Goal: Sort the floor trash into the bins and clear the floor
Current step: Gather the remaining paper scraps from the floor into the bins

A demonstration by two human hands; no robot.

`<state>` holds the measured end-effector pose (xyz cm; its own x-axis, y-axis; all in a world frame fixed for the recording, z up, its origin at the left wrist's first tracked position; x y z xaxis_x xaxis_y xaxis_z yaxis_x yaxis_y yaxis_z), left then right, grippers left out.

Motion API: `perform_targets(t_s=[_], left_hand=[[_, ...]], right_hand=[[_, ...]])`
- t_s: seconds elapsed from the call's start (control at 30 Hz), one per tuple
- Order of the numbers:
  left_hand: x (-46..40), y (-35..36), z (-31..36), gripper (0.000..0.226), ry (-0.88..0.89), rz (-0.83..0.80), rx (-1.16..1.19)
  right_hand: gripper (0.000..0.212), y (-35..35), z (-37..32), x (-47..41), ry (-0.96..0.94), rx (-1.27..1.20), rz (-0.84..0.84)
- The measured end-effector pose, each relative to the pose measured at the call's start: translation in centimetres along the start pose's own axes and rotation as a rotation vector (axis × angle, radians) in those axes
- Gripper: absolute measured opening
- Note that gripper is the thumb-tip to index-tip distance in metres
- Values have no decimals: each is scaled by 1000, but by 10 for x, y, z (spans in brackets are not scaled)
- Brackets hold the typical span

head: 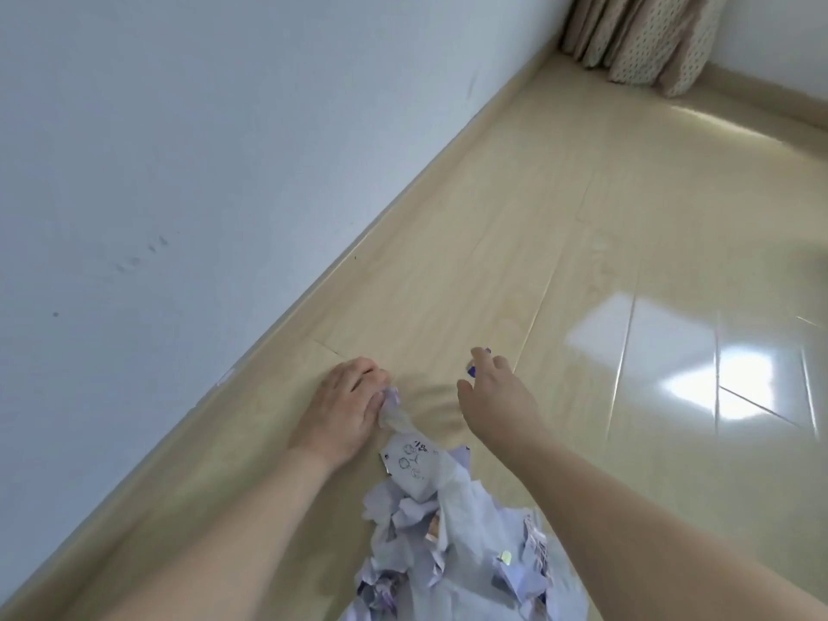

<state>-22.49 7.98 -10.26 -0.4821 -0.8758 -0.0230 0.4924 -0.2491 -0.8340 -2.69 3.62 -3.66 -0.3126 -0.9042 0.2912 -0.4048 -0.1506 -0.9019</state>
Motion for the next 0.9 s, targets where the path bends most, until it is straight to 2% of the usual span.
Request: perform_targets(t_s=[0.07,0.13,0.27,0.37,0.47,0.63,0.8,0.9], left_hand=[[-4,-2,3,33,64,69,-83],[-5,-3,6,33,95,108,-97],[-4,-3,6,28,136,139,-172],[-10,2,4,28,142,146,-224],[-10,6,4,24,154,116,-285],[-9,7,6,37,185,115,-347],[-10,8,3,17,189,128,-313],[-9,10,2,28,176,134,-310]], right_hand=[[42,8,3,-22,47,-20,108],[37,18,11,-40,109,-27,146],[20,39,23,-50,85,17,296],[15,46,33,-53,81,-37,427],[20,45,36,-56,119,-100,386],[24,44,34,-57,91,-74,411],[25,42,35,-58,107,-62,362],[27,38,34,-57,118,-63,302]])
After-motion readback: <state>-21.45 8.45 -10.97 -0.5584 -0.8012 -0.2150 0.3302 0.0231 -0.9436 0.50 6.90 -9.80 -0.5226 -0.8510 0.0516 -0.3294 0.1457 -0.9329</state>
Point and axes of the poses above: each hand's wrist, its own x-axis away from the middle knuckle, its own y-axis out of the palm, z = x × y, the point moved 5 cm from there along -x, towards the middle knuckle
